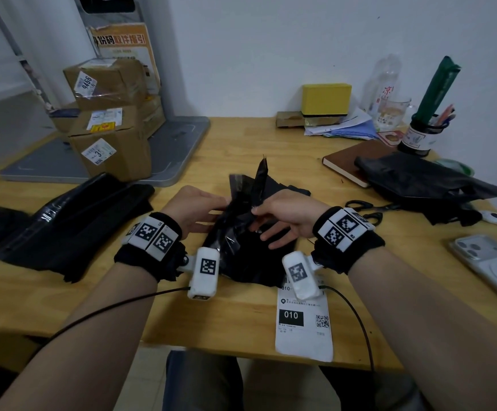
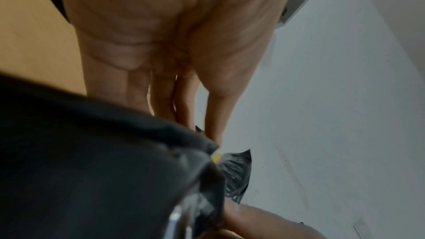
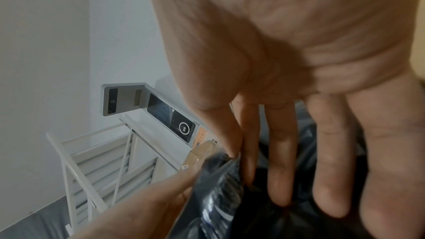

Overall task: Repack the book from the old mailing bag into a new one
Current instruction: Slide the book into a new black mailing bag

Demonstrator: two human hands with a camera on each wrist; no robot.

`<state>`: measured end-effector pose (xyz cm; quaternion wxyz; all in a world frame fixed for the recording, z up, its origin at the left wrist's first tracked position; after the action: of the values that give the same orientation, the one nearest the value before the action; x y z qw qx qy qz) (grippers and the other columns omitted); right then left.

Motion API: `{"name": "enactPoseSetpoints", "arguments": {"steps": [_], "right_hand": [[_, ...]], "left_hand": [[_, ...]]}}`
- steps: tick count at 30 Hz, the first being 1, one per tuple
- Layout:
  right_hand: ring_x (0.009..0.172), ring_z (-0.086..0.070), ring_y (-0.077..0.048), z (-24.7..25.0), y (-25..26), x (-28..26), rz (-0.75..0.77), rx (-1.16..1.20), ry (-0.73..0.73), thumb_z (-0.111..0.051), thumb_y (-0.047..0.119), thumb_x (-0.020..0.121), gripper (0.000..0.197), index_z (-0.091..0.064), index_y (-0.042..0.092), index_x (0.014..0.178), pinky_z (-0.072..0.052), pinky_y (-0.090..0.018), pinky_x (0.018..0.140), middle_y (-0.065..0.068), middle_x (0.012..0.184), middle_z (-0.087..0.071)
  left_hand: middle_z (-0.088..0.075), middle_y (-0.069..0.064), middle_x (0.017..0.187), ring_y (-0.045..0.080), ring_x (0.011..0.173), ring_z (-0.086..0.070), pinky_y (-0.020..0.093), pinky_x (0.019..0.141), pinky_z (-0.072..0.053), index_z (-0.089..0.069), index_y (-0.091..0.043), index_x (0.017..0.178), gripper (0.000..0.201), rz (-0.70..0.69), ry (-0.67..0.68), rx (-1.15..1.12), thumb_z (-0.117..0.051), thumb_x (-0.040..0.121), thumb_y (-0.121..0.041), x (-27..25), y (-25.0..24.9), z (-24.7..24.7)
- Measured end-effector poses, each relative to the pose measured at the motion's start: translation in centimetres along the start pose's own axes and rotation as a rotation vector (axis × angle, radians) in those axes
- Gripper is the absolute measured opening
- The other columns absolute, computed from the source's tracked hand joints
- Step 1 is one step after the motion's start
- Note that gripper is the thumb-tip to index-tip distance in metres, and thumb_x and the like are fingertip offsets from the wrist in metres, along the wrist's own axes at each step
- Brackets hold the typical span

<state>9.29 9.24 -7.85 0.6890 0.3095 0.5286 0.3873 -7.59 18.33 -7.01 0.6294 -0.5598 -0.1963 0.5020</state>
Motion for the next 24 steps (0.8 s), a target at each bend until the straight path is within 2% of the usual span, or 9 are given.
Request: {"name": "enactPoseSetpoints", "arguments": {"steps": [4, 7, 9, 11, 12, 15, 18, 21, 24], "right_hand": [[0.097, -0.07, -0.032, 0.1, 0.2, -0.1, -0.004, -0.028, -0.015, -0.061, 0.027, 0.1, 0.027, -0.066, 0.009, 0.12, -0.062, -0.051, 0.082, -0.012, 0.106, -0.075], [0.1, -0.07, -0.033, 0.6, 0.1, -0.4, -0.018, -0.007, -0.043, -0.062, 0.025, 0.099, 0.027, -0.064, 0.01, 0.122, -0.061, -0.053, 0.085, -0.011, 0.113, -0.071], [0.102, -0.069, -0.034, 1.1, 0.2, -0.8, -0.014, 0.063, -0.075, -0.062, 0.023, 0.1, 0.025, -0.061, 0.011, 0.122, -0.06, -0.056, 0.085, -0.01, 0.121, -0.065], [0.1, -0.069, -0.035, 1.7, 0.6, -1.2, 0.01, 0.127, -0.124, -0.06, 0.022, 0.101, 0.018, -0.061, 0.013, 0.116, -0.059, -0.057, 0.083, -0.011, 0.118, -0.065], [0.099, -0.069, -0.034, 2.1, 0.9, -1.4, 0.028, 0.155, -0.156, -0.059, 0.022, 0.102, 0.014, -0.062, 0.013, 0.112, -0.06, -0.056, 0.08, -0.013, 0.115, -0.067], [0.102, -0.066, -0.034, 3.3, 1.6, -1.8, 0.092, 0.254, -0.244, -0.059, 0.021, 0.102, 0.015, -0.064, 0.013, 0.113, -0.06, -0.053, 0.073, -0.013, 0.116, -0.066], [0.101, -0.067, -0.034, 4.3, 2.1, -1.8, 0.162, 0.333, -0.35, -0.06, 0.021, 0.1, 0.017, -0.067, 0.012, 0.112, -0.061, -0.049, 0.07, -0.015, 0.115, -0.068], [0.105, -0.07, -0.038, 4.3, 2.7, -1.3, 0.244, 0.368, -0.369, -0.057, 0.023, 0.101, 0.02, -0.069, 0.01, 0.11, -0.06, -0.054, 0.085, -0.018, 0.115, -0.072], [0.104, -0.068, -0.026, 2.8, 3.5, -0.9, 0.253, 0.19, -0.215, -0.058, 0.02, 0.102, 0.024, -0.066, 0.013, 0.123, -0.054, -0.05, 0.096, -0.008, 0.112, -0.073]], "left_hand": [[-0.075, 0.002, 0.101, 0.024, 0.095, -0.071, 0.038, 0.079, -0.057, -0.072, -0.013, 0.105, 0.048, 0.069, 0.104, 0.159, -0.076, 0.078, -0.053, -0.6, -0.2, -0.9], [-0.075, 0.003, 0.092, 0.017, 0.085, -0.071, 0.031, 0.07, -0.056, -0.071, -0.013, 0.102, 0.028, -0.007, 0.065, 0.22, -0.073, 0.087, -0.037, -0.6, -0.6, -1.2], [-0.073, 0.006, 0.086, 0.017, 0.078, -0.07, 0.028, 0.063, -0.054, -0.069, -0.01, 0.096, 0.016, -0.049, 0.018, 0.161, -0.065, 0.094, -0.026, -0.4, -0.7, -1.0], [-0.069, 0.007, 0.078, 0.017, 0.067, -0.068, 0.026, 0.055, -0.053, -0.065, -0.011, 0.089, 0.015, -0.077, -0.04, 0.063, -0.06, 0.098, -0.021, -0.3, -1.0, -0.5], [-0.069, 0.008, 0.078, 0.019, 0.066, -0.067, 0.028, 0.056, -0.054, -0.063, -0.011, 0.088, 0.015, -0.093, -0.084, 0.021, -0.058, 0.099, -0.021, -0.2, -1.2, -0.2], [-0.069, 0.014, 0.09, 0.028, 0.082, -0.067, 0.039, 0.077, -0.055, -0.064, -0.01, 0.094, 0.014, -0.15, -0.236, -0.134, -0.056, 0.099, -0.019, 1.0, -1.6, 1.4], [-0.068, 0.012, 0.098, 0.029, 0.096, -0.065, 0.041, 0.092, -0.051, -0.065, -0.01, 0.096, 0.017, -0.207, -0.479, -0.274, -0.054, 0.095, -0.024, 1.5, -2.1, 3.9], [-0.061, 0.006, 0.11, 0.021, 0.1, -0.059, 0.033, 0.095, -0.047, -0.055, -0.007, 0.117, 0.027, -0.323, -0.764, -0.454, -0.049, 0.1, -0.027, 0.1, -4.0, 6.1], [-0.056, 0.002, 0.107, 0.018, 0.099, -0.057, 0.03, 0.09, -0.046, -0.048, -0.007, 0.12, 0.026, -0.479, -0.826, -0.516, -0.044, 0.103, -0.026, -1.3, -6.6, 6.4]]}}
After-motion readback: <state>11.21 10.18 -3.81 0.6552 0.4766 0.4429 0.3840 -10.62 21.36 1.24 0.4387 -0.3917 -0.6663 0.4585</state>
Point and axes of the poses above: each hand's wrist, its own x-axis towards the middle knuckle, its own z-axis out of the back of the hand, y = z × x, the point moved 4 cm from there along x, towards the middle knuckle
